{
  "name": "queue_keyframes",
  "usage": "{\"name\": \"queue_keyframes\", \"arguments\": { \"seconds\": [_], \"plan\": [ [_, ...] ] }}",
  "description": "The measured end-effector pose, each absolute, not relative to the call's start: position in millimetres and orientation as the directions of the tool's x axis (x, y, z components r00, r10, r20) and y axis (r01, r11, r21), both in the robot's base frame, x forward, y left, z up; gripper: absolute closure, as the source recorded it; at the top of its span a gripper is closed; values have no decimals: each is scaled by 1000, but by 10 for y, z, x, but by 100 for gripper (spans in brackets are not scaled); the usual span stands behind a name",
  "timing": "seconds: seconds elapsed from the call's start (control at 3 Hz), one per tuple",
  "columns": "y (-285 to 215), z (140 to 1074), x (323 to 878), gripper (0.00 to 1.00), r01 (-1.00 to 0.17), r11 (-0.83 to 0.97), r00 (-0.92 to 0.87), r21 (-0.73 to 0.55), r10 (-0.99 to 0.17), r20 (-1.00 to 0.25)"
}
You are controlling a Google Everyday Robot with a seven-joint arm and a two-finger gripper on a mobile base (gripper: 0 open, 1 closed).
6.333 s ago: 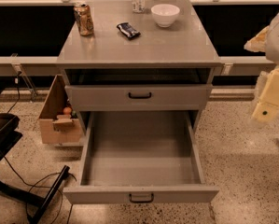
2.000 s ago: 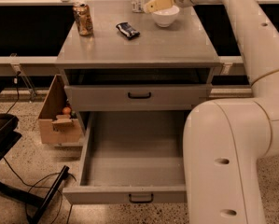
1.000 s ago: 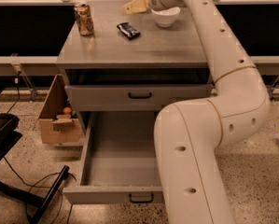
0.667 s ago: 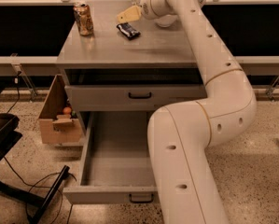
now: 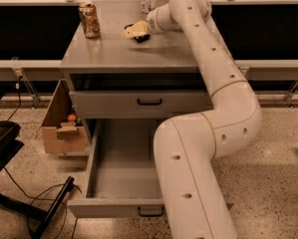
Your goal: Place rxbar blueberry into middle drawer
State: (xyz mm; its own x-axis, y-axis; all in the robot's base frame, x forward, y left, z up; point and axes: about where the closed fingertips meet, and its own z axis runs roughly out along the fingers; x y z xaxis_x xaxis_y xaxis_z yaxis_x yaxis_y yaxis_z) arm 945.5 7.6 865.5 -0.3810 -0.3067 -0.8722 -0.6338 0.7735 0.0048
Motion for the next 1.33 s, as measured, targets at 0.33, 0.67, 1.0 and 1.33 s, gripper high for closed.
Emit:
{"name": "queue_keyframes", "arguments": {
  "seconds": [0.33,0.67,1.0,1.33],
  "plan": [
    [127,8538,9482,0,-646,763,-374,6,-310,-874],
    [184,8416,9505,8,-660,752,-365,-7,-329,-871],
    [240,8349,9532,23,-667,745,-354,-23,-344,-870],
    [316,8293,9513,54,-681,732,-353,-25,-359,-864]
  ]
}}
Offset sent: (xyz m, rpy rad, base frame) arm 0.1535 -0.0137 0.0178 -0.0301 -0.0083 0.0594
